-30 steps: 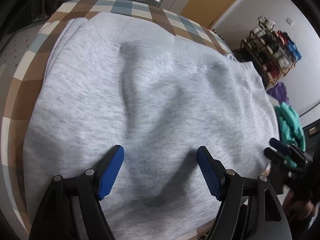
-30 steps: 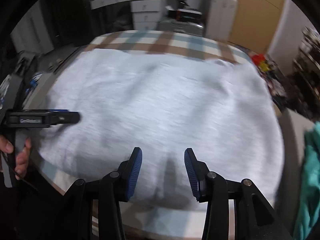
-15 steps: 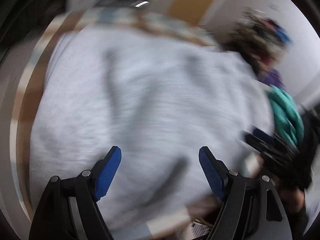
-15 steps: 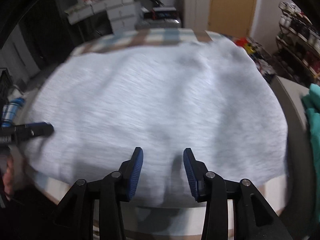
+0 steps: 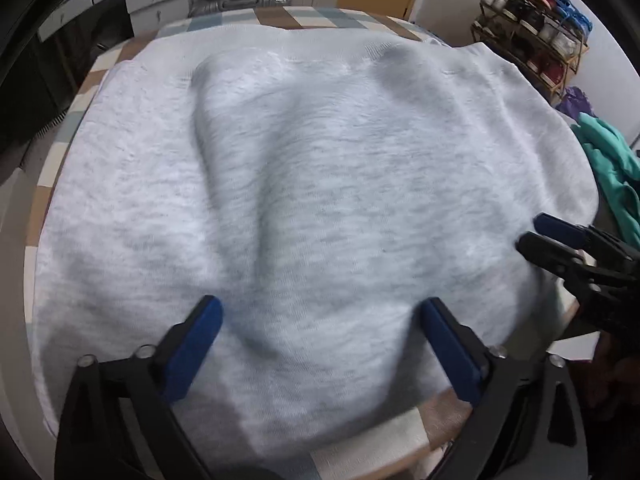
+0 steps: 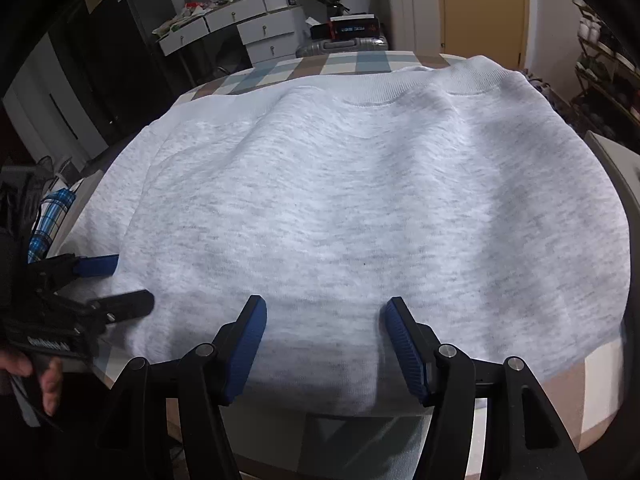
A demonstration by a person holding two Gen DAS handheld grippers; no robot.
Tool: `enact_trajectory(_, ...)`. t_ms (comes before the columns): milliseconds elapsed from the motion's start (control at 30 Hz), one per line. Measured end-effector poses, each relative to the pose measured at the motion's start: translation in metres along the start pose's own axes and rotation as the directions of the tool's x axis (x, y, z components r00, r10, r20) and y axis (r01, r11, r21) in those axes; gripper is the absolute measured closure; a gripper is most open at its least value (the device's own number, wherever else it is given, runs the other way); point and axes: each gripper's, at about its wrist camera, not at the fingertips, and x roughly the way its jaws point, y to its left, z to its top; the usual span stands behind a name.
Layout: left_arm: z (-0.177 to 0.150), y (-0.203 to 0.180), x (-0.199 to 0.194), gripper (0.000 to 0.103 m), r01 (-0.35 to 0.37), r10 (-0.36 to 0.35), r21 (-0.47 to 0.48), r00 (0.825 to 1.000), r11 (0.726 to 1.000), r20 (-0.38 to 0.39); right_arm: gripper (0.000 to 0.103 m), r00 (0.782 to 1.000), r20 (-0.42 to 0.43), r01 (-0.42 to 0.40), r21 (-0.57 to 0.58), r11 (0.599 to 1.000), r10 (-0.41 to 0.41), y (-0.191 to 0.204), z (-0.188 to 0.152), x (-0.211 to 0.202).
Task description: Fold large clothes
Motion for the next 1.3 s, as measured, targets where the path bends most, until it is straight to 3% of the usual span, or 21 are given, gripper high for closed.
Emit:
enact_trajectory(133,-0.004,0.015,-0.032,0.006,0.062,-0.063,-0.111,0.998,0.992,-0.002,0.042,0.999,0.008,-0.034,0.041,0.999,0.034,-0.01,-0.003,-0.012)
enact_trajectory(233,-0.014,0.027,-0.054,0.006,-0.009,0.015,-0.095,0.998,0.995,0.057,0.042,0.998,0.051,-0.055,0.132,0.99,0.048,-0.03,-0.001,-0.03)
enact_trajectory(300,-0.019,0.046,-0.044,0.006,-0.062,0.065,-0.109,0.998,0.992,0.021,0.042,0.99,0.133,-0.065,0.218,0.974,0.037,-0.052,0.001,-0.051)
enact_trajectory(367,-0.025,0.066,-0.03,0.006,-0.043,0.04,-0.169,0.999,0.985,-0.021,0.041,0.985,0.172,-0.038,0.284,0.958,-0.012,-0.072,0.0,-0.063)
enact_trajectory(400,-0.029,0.07,-0.028,0.006,-0.03,0.028,-0.181,1.0,0.983,-0.013,0.041,0.985,0.17,-0.02,0.305,0.952,-0.034,-0.079,0.0,-0.063)
enact_trajectory(467,-0.034,0.072,-0.023,0.006,-0.075,0.074,-0.147,0.997,0.986,-0.006,0.042,0.991,0.121,0.005,0.346,0.938,-0.05,-0.097,-0.002,-0.055)
enact_trajectory(533,-0.035,0.069,-0.02,0.004,-0.085,0.086,-0.118,0.996,0.989,0.005,0.043,0.994,0.102,-0.003,0.334,0.943,-0.033,-0.101,-0.002,-0.048)
enact_trajectory(667,-0.032,0.077,-0.022,0.005,-0.049,0.051,-0.162,0.999,0.986,0.006,0.042,0.99,0.049,0.115,0.223,0.968,-0.129,-0.084,0.005,-0.036)
enact_trajectory(767,-0.024,0.081,-0.039,0.007,-0.055,0.062,-0.193,0.998,0.98,0.031,0.041,0.984,0.05,0.155,0.216,0.964,-0.169,-0.078,0.005,-0.041)
enact_trajectory(867,-0.007,0.06,-0.069,0.007,0.044,-0.026,-0.139,0.991,0.989,0.131,0.042,0.98,0.139,0.102,0.282,0.954,-0.145,-0.081,0.007,-0.064)
enact_trajectory(933,0.009,0.042,-0.079,0.006,0.033,-0.022,-0.065,0.986,0.997,0.163,0.042,0.959,0.193,0.14,0.313,0.939,-0.207,-0.086,0.008,-0.077)
enact_trajectory(967,0.018,0.034,-0.077,0.006,0.001,0.005,-0.035,0.986,0.999,0.167,0.042,0.959,0.181,0.151,0.32,0.935,-0.217,-0.089,0.008,-0.075)
enact_trajectory(1033,0.037,0.028,-0.056,0.006,-0.029,0.032,-0.032,0.992,0.999,0.118,0.042,0.978,0.078,0.154,0.342,0.927,-0.191,-0.1,0.006,-0.054)
enact_trajectory(1133,0.043,0.035,-0.013,0.006,0.051,-0.051,-0.118,0.999,0.992,0.006,0.04,0.971,0.036,0.218,0.253,0.943,-0.235,-0.09,0.008,-0.046)
enact_trajectory(1167,0.042,0.04,0.007,0.007,0.036,-0.044,-0.157,0.998,0.987,-0.049,0.038,0.967,0.03,0.242,0.22,0.945,-0.255,-0.085,0.008,-0.044)
enact_trajectory(1200,0.039,0.044,0.017,0.007,0.041,-0.05,-0.167,0.997,0.985,-0.051,0.034,0.963,0.024,0.258,0.196,0.946,-0.268,-0.081,0.009,-0.042)
enact_trajectory(1233,0.035,0.039,0.013,0.003,0.038,-0.038,-0.128,0.999,0.991,0.002,0.032,0.961,0.016,0.268,0.187,0.945,-0.276,-0.08,0.011,-0.042)
enact_trajectory(1300,0.031,0.034,0.013,0.002,0.008,-0.01,-0.071,1.0,0.997,-0.019,0.033,0.961,0.004,0.271,0.185,0.945,-0.276,-0.077,0.024,-0.047)
